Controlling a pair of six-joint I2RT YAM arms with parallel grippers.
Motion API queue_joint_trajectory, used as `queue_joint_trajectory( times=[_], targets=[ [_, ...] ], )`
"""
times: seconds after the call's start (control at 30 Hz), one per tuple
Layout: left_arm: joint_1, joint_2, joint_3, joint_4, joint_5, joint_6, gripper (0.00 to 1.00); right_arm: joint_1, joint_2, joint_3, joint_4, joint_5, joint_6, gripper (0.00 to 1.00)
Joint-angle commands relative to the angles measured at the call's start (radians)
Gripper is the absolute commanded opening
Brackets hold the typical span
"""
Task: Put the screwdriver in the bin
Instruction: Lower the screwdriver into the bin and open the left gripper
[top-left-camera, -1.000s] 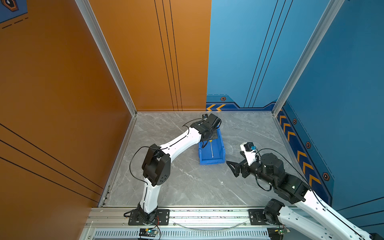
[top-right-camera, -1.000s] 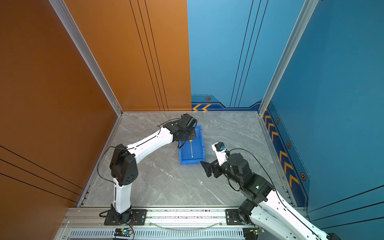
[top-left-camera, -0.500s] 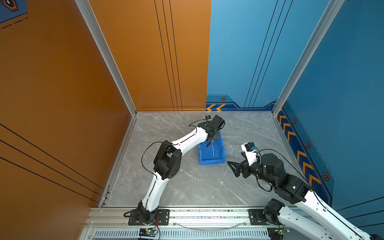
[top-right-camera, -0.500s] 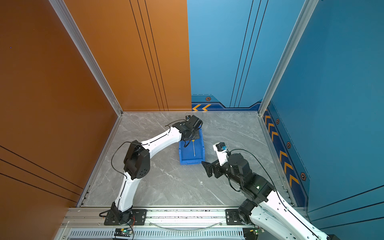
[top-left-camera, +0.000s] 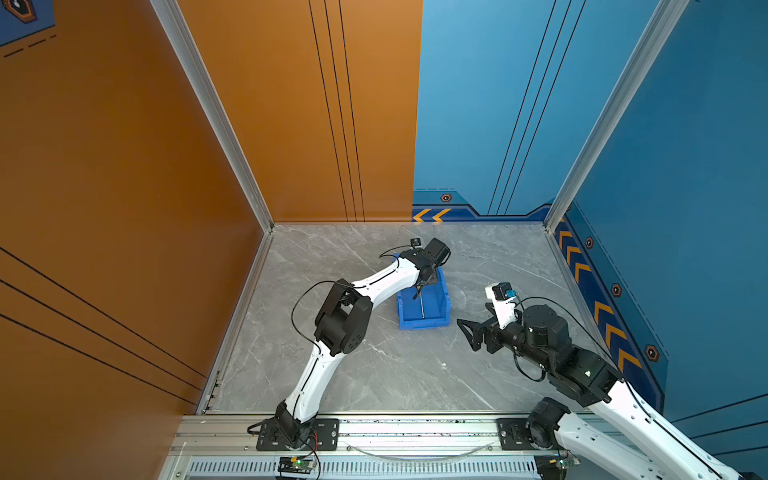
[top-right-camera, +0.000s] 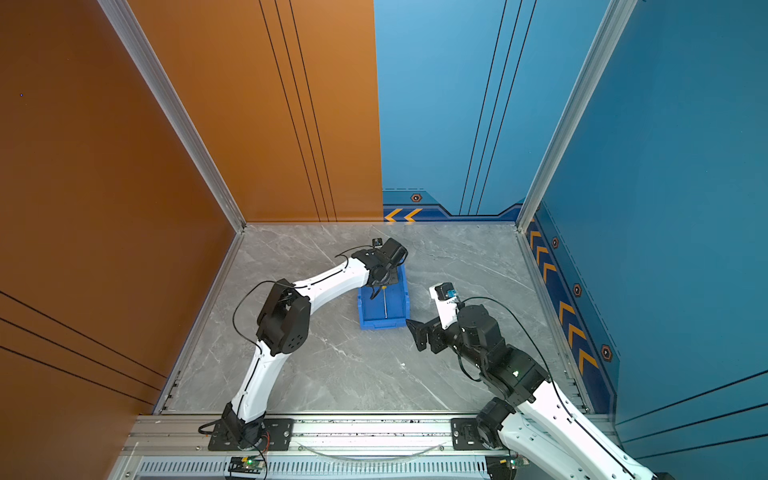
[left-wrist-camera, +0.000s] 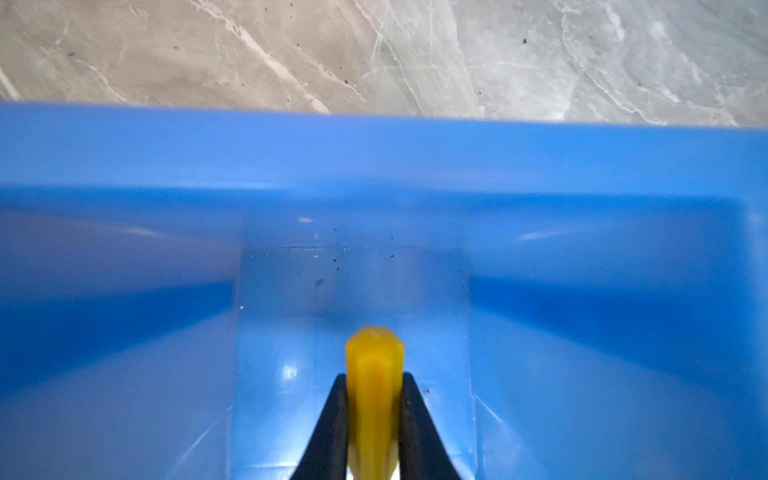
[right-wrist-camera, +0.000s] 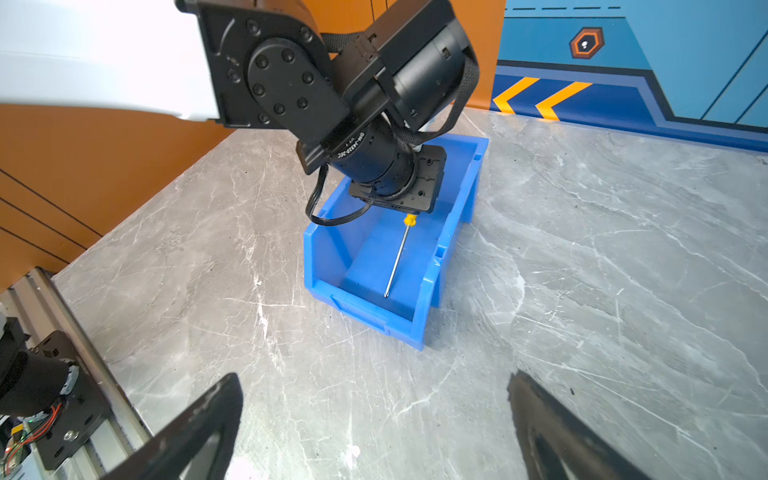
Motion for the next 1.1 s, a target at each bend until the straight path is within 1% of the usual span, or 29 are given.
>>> queue_joint_trajectory(
  times=[0.0,0.3,0.43,0.57,0.8,0.93,1.07],
  targets=[
    [0.001,0.039,0.032,-0.022,-0.028,-0.016,0.00,-0.006,-0.002,-0.002,-0.019,0.029,0.010,1.00],
    [0.009,0.080,0.056,-0.022,-0.019,-0.034,0.01,-0.009,-0.027,-0.005,-0.020,0.049,0.022,1.00],
    [0.005,0.090,0.053,-0.023,-0.016,-0.036,0.06,-0.009,-0.045,-0.006,-0.022,0.065,0.021,1.00],
    [0.006,0.098,0.037,-0.023,-0.011,-0.056,0.08,-0.008,-0.046,0.006,-0.041,0.071,-0.006,1.00],
    [0.006,0.111,0.024,-0.023,-0.003,-0.069,0.09,-0.016,0.017,0.073,-0.072,0.070,-0.085,1.00],
    [0.004,0.113,0.017,-0.022,0.004,-0.068,0.10,-0.024,0.024,0.078,-0.060,0.069,-0.075,1.00],
    [0.003,0.111,0.016,-0.022,0.006,-0.054,0.14,-0.025,0.004,0.068,-0.060,0.078,-0.061,1.00]
  ],
)
